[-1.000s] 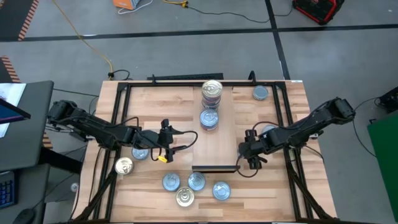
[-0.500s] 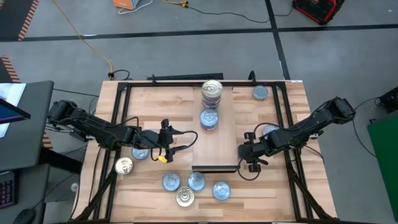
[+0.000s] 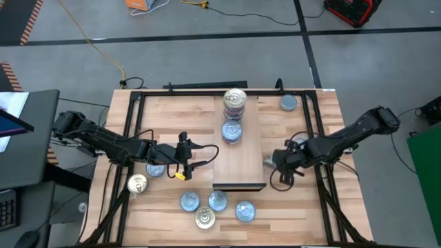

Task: Stack canned seafood by type on shelf
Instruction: Put the green and white tuna can on the shelf

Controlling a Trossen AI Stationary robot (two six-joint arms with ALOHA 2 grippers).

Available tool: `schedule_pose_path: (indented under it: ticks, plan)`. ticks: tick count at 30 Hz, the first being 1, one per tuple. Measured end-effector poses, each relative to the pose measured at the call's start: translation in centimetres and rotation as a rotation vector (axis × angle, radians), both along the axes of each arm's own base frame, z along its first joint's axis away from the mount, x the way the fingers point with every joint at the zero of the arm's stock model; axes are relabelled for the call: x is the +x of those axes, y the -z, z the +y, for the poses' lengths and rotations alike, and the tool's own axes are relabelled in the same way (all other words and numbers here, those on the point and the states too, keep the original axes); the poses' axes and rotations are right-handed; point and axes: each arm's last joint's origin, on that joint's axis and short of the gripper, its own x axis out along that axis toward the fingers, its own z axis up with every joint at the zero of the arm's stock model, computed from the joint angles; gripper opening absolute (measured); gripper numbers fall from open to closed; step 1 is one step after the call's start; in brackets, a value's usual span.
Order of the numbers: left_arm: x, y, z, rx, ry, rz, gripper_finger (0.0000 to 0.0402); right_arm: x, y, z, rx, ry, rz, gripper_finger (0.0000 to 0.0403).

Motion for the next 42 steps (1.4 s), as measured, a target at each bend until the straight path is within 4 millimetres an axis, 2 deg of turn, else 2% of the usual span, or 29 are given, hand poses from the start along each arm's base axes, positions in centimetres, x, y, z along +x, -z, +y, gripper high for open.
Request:
schedule_pose_path:
  ticks: [6, 16, 21, 26, 31, 37, 42]
  plan:
    - [0.0, -0.1, 0.0, -0.003, 0.000, -0.006, 0.0258, -1.3, -4.1, -1.4, -0.114, 0.166, 0.004, 0.0173]
    - [0.0, 0.0, 0.0, -0.005, -0.001, -0.006, 0.0258, -1.8, -8.9, -2.4, -0.140, 0.176, -0.158, 0.0173]
    - [0.0, 0.0, 0.0, -0.005, -0.001, -0.006, 0.0258, -1.5, -10.8, -2.3, -0.054, 0.189, -0.365, 0.0173]
    - [0.0, 0.0, 0.0, -0.005, -0.001, -0.006, 0.0258, -1.2, -12.5, -1.9, 0.089, 0.119, -0.544, 0.0174]
    - [0.0, -0.1, 0.0, -0.005, -0.001, -0.007, 0.0258, 0.2, -12.9, -1.3, 0.176, 0.081, -0.616, 0.0174]
    - [0.0, -0.1, 0.0, -0.006, -0.001, -0.008, 0.0258, 3.6, -11.0, -0.1, 0.225, -0.001, -0.534, 0.0174]
    - [0.0, -0.1, 0.0, -0.010, -0.003, -0.009, 0.0258, 6.5, -10.2, 0.5, 0.352, -0.189, -0.561, 0.0174]
